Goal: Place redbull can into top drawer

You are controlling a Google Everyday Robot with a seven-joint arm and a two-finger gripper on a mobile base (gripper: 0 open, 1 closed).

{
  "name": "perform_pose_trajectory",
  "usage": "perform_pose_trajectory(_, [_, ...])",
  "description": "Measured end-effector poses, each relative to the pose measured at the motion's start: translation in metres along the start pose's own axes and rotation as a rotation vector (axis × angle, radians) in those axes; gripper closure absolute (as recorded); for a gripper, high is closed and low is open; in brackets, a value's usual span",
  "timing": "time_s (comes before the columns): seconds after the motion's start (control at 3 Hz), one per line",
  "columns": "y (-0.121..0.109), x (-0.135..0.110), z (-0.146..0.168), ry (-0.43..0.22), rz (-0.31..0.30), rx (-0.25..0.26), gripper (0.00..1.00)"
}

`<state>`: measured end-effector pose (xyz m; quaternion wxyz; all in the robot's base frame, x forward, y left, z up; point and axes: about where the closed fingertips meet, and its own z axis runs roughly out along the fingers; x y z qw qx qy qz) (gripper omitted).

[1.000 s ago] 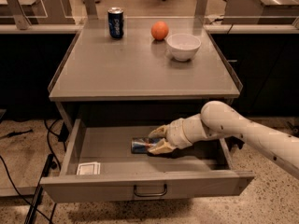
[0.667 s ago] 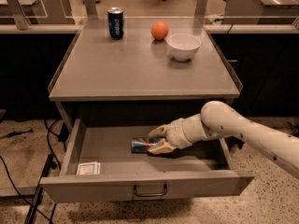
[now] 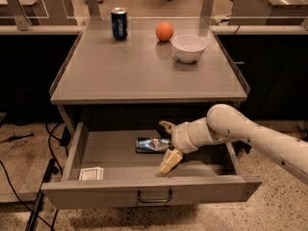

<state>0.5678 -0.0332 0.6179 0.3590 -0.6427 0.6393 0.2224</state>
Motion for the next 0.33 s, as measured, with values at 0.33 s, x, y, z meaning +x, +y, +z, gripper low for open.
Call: perform_pose_trajectory(0.33, [0.0, 0.0, 0.0, 0.0, 0.0, 0.0, 0.0])
